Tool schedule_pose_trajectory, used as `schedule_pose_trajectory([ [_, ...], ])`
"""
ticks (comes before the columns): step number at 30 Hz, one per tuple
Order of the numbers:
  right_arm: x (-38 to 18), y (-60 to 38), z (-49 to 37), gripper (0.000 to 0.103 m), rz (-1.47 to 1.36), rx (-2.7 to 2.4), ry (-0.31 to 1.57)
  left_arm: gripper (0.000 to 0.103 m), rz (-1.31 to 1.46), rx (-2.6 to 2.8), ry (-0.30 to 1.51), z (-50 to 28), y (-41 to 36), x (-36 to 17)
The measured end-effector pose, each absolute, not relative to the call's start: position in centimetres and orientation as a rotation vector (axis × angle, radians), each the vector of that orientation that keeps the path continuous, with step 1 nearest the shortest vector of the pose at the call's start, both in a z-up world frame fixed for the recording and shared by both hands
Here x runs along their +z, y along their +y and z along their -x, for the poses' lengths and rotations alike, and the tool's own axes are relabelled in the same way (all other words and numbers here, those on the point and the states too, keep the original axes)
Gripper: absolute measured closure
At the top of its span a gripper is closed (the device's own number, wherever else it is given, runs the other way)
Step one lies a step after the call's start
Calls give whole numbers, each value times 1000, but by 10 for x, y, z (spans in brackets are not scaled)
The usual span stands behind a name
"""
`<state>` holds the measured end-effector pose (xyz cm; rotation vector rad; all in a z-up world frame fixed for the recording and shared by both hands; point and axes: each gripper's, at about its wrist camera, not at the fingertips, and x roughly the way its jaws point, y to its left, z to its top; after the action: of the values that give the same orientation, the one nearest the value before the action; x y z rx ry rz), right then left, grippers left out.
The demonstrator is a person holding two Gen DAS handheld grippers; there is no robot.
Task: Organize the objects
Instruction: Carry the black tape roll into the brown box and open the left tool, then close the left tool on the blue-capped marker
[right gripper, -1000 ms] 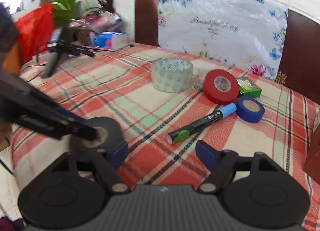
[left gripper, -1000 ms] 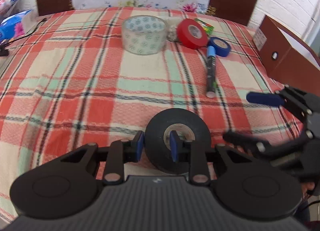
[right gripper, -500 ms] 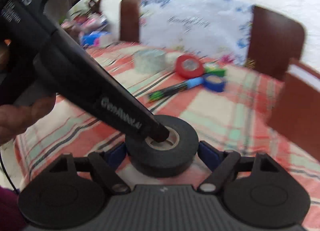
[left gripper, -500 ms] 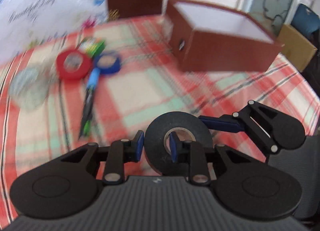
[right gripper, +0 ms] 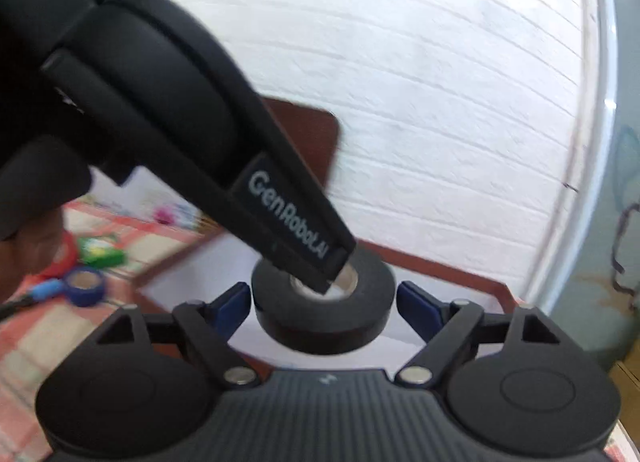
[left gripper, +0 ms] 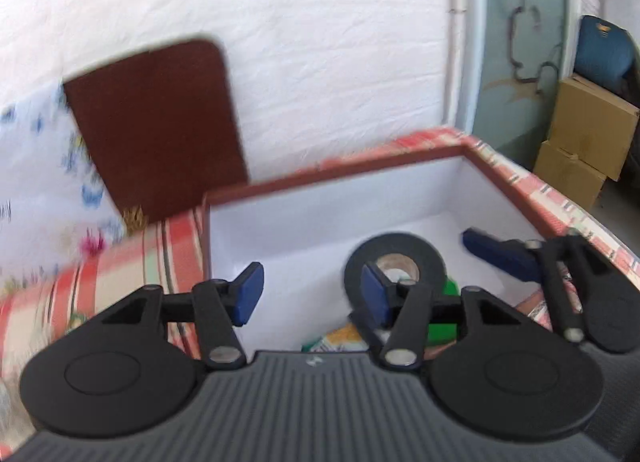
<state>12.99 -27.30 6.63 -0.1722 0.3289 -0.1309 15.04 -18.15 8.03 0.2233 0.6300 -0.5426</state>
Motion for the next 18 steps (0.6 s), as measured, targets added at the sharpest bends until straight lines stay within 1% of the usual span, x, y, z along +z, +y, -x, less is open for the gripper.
schedule_pose_trajectory([
  [2,64,-274,-111,19,103,-105,276,44,-150,-580,645,-143,-158,77],
  [5,55,-265,-80,20,71,-93,247,46,-155,-525,614,-122,-126,72],
  [7,48,-259,-65,20,15,-57,254,46,-144,-502,638,-118,-109,68],
  [14,31,-212,-54,22,30,82,369,46,-96,-374,751,-112,-42,42],
  [18,19,-191,-55,22,10,149,443,46,-53,-284,775,-108,6,28],
])
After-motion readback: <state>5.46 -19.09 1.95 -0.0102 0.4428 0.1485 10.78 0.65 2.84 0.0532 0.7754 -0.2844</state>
